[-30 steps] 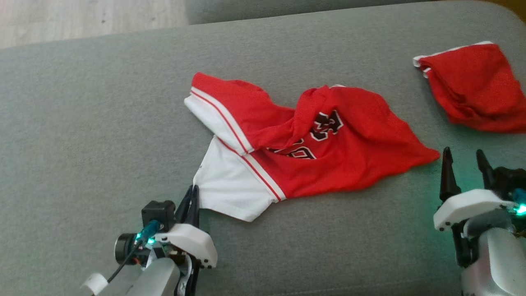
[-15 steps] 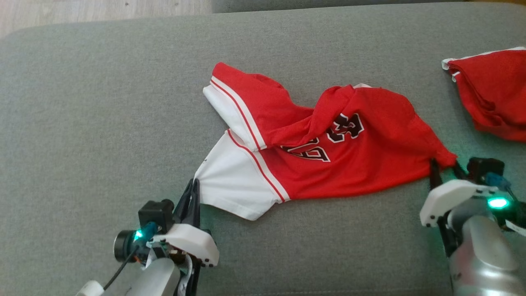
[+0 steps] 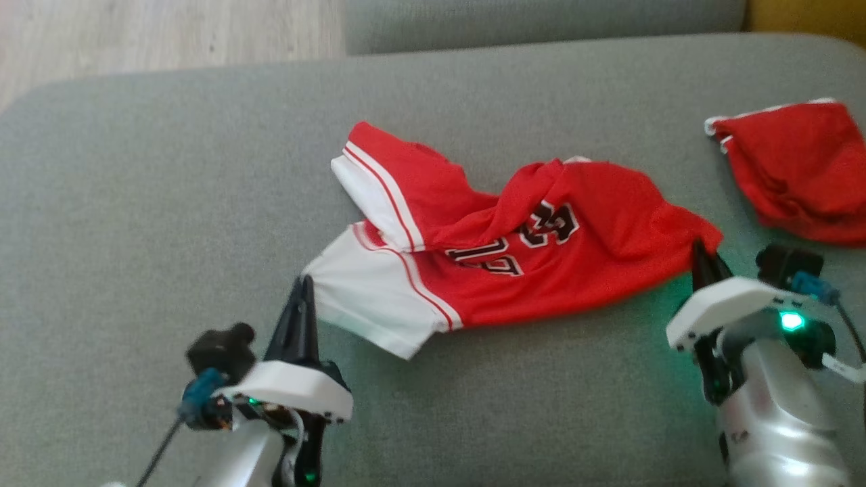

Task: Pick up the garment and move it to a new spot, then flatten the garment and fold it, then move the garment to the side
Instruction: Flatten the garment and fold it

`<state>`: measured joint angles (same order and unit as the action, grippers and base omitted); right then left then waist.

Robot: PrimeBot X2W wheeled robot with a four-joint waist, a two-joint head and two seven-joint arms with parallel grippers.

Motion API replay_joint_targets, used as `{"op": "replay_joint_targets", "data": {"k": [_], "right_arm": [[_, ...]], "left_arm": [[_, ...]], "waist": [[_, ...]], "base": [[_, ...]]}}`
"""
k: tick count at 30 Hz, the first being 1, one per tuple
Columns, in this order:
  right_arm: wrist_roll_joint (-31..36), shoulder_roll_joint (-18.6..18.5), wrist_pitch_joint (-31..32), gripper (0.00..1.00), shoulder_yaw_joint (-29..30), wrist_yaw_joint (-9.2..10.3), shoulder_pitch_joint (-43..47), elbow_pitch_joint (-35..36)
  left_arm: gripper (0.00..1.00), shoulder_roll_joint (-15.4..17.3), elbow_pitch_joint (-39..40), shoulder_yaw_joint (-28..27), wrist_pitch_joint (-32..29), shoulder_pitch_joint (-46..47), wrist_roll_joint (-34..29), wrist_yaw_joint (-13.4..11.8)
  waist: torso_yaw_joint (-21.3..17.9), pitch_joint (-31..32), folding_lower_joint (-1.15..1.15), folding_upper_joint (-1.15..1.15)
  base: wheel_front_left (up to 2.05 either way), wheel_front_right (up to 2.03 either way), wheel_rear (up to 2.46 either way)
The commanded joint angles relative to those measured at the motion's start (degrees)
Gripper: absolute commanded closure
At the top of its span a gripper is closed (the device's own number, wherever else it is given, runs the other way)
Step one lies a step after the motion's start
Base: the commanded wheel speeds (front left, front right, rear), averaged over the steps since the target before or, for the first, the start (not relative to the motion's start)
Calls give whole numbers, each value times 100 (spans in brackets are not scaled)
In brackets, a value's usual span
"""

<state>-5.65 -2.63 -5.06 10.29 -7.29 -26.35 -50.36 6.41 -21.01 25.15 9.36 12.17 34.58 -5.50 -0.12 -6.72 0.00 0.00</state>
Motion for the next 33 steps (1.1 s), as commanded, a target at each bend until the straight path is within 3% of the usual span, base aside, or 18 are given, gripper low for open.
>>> {"op": "replay_joint_targets", "data": {"k": [1,7,14,23,28,33], "right_arm": [[-249,-25,-55,100,-275,-20,-164,317],[-1311,-130,305,100,-807,-20,312,1745],[-2218,-230,1106,100,-785,-20,1021,4338],[-2426,-107,2242,100,-439,-20,1455,7183],[-2251,-62,2677,100,-261,-20,1352,7823],[-2114,-41,2904,100,-126,-20,1098,7608]], "left_arm": [[100,27,341,-297,94,99,120,41],[100,100,1519,-612,-49,-64,634,172],[100,410,3513,-923,-635,30,985,32],[100,1024,5219,-1181,-1745,1130,941,-260],[100,1307,5209,-1168,-2250,1838,835,-263],[100,1394,4733,-1100,-2443,2296,782,-189]], "waist": [[0,194,0,0],[-4,760,0,0],[-32,1090,0,0],[-103,1141,0,0],[-119,958,0,0],[-120,671,0,0]], "base": [[0,0,0],[0,0,0],[0,0,0],[0,0,0],[0,0,0],[0,0,0]]}}
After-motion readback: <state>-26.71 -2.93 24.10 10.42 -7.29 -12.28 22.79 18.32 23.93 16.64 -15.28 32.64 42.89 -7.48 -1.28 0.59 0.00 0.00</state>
